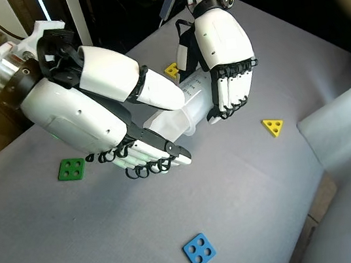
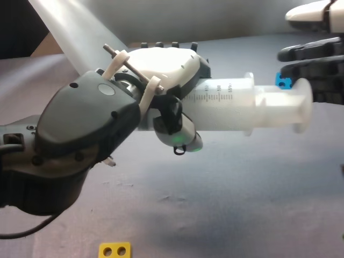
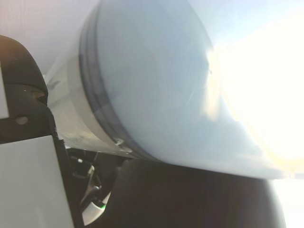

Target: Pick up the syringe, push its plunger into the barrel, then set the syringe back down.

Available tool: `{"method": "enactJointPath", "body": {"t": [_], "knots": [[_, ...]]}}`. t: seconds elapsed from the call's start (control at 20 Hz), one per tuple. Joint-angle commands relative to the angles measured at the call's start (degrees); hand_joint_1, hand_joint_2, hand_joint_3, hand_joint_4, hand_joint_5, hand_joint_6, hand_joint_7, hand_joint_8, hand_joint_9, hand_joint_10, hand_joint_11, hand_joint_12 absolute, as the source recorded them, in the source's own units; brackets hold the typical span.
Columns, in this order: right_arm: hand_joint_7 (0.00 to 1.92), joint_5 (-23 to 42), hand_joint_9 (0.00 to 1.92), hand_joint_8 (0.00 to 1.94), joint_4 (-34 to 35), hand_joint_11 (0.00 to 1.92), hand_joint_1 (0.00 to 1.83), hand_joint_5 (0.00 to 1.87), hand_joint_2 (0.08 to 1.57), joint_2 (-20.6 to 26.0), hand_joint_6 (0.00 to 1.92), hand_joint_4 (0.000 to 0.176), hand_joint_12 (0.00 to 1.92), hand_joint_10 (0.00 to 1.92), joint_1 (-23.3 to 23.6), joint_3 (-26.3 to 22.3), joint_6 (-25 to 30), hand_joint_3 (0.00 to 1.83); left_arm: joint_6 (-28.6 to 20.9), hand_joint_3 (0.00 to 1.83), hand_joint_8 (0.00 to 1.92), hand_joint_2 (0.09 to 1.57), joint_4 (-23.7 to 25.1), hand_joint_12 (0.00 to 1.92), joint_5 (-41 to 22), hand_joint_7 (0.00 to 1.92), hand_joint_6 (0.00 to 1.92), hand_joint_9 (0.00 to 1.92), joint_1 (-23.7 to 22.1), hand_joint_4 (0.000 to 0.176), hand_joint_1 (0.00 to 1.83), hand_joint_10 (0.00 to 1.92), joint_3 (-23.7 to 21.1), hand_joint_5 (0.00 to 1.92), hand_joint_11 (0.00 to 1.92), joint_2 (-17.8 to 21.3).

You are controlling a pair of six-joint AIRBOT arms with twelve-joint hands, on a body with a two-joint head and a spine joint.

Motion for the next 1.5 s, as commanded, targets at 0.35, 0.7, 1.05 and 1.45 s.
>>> {"method": "enactJointPath", "body": {"t": [0.35,0.7,1.05,1.45], "knots": [[0.16,8.00,0.12,0.00,-5.15,0.00,0.00,0.17,1.29,-8.94,0.00,0.000,0.29,0.00,3.41,0.40,5.31,0.00,-1.73,0.00,1.38,1.19,5.22,1.08,0.51,0.79,0.99,0.82,-1.14,0.000,1.36,1.40,-0.31,0.80,0.78,-0.72],[0.17,5.85,0.13,0.00,-10.72,0.00,0.00,0.19,1.29,-13.48,0.00,0.000,0.33,0.01,3.32,0.58,11.45,0.00,-1.73,0.00,1.39,1.19,5.37,1.09,0.61,0.78,1.01,0.81,-1.15,0.000,1.36,1.41,-0.33,0.79,0.75,-0.71],[0.16,6.67,0.12,0.00,-11.97,0.00,0.00,0.17,1.29,-4.06,0.00,0.000,0.27,0.00,2.20,0.55,4.96,0.00,-1.71,0.00,1.44,1.20,5.37,1.17,0.61,0.74,0.99,0.78,-1.22,0.000,1.35,1.47,-0.34,0.80,0.73,-0.70],[0.17,13.76,0.13,0.00,-16.22,0.00,0.00,0.20,1.29,7.70,0.00,0.000,0.29,0.00,-2.35,0.69,-4.23,0.00,-1.96,0.00,1.42,1.20,7.79,1.14,0.79,0.76,1.01,0.79,0.12,0.000,1.35,1.46,-0.32,0.78,0.75,-0.73]]}}
